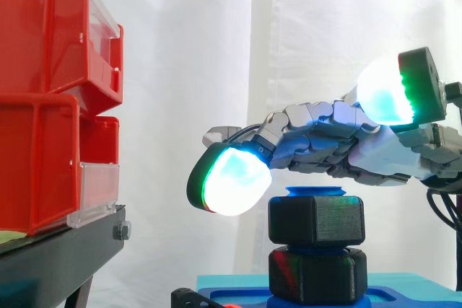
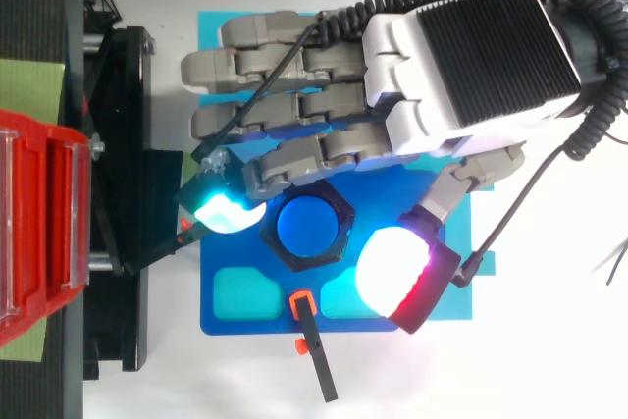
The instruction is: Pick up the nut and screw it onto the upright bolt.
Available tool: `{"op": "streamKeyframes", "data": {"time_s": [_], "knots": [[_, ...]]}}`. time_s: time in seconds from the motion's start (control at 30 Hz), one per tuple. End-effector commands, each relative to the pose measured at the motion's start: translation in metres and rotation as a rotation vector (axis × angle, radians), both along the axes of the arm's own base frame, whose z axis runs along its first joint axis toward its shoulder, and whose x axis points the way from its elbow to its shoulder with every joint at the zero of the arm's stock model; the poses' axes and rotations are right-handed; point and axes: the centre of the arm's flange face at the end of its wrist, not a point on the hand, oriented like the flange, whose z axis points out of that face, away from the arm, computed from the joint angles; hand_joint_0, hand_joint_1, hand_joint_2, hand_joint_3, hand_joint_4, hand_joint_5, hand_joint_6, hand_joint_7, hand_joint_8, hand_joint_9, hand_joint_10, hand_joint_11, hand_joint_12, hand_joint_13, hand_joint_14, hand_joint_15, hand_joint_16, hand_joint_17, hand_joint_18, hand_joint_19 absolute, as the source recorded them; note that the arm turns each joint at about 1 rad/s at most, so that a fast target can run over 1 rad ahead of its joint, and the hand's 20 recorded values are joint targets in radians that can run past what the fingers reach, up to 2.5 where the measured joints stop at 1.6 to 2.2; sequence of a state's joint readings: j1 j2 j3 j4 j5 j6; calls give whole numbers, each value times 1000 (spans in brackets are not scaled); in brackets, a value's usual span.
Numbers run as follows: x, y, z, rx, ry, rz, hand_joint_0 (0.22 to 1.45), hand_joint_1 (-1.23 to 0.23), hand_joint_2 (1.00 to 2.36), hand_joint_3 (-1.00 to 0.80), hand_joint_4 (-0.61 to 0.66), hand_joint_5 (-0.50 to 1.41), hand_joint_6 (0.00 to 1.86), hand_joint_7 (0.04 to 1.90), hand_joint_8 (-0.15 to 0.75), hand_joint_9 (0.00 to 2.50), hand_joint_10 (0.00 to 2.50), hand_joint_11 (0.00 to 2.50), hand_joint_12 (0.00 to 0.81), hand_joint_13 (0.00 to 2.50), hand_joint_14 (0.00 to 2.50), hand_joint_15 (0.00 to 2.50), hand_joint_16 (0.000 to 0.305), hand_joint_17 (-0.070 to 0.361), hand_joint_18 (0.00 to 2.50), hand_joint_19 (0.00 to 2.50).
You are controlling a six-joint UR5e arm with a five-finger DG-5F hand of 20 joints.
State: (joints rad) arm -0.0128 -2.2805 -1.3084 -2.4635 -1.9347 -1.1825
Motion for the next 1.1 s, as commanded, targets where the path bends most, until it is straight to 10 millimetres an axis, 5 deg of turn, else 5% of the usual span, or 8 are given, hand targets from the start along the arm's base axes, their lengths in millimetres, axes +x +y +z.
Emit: {"op": "streamKeyframes", "data": {"time_s": [0.0, 1.07], "knots": [[0, -2, 1, -1, -4, 0, 467, 112, 1000, -500, 129, -60, 502, 692, 112, 275, 0, 0, 299, 0, 0, 0, 43, 98, 0, 0], [2, -20, 15, -18, -45, 30, 502, -112, 1000, -500, 79, 63, 504, 1182, 149, 886, 0, 0, 223, 405, 0, 0, 25, 57, 80, 0]]}}
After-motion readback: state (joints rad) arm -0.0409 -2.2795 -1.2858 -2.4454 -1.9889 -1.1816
